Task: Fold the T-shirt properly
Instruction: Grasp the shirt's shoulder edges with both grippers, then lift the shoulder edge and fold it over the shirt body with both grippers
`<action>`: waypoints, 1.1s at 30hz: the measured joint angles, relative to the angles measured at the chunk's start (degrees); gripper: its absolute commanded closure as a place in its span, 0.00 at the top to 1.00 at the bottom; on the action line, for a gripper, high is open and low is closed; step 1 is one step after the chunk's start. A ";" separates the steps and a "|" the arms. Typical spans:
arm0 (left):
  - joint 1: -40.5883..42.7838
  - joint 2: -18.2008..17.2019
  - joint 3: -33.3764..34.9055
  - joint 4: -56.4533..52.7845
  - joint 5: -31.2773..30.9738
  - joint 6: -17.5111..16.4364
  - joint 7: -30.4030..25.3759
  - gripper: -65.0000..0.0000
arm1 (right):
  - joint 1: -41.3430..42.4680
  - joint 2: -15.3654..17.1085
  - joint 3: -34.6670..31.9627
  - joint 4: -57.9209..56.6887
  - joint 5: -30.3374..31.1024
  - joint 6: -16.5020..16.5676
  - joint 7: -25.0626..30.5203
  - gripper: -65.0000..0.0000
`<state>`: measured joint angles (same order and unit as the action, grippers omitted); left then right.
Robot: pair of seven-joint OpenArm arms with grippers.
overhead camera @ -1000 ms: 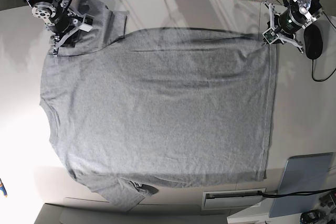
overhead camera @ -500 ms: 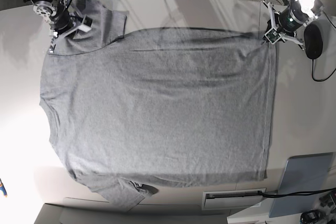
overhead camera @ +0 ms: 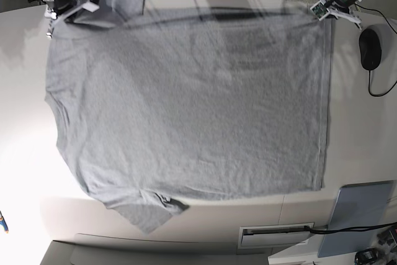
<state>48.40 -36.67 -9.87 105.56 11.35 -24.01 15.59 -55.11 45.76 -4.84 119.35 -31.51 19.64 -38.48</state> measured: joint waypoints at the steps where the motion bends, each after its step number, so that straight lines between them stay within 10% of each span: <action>1: 0.44 0.00 0.00 0.37 0.09 -0.02 0.28 0.00 | -1.33 0.09 0.00 0.00 -0.24 -0.96 -0.02 0.00; 15: 2.01 0.15 -0.48 6.32 0.33 -1.20 4.59 0.00 | -8.74 0.11 0.00 0.00 -11.21 -16.79 -0.61 0.00; 20: -1.18 0.24 -0.46 8.07 -2.03 4.55 4.57 0.00 | -2.49 0.02 0.00 -0.02 -11.93 -17.46 -1.60 0.00; 33: -11.91 1.79 -0.42 2.34 -7.21 1.88 4.07 0.00 | 12.92 -0.37 -0.09 -3.19 -4.13 -15.41 4.26 0.00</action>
<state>36.49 -34.87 -10.28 107.90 4.14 -22.13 19.66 -42.19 45.39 -4.93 116.16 -35.64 4.23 -34.22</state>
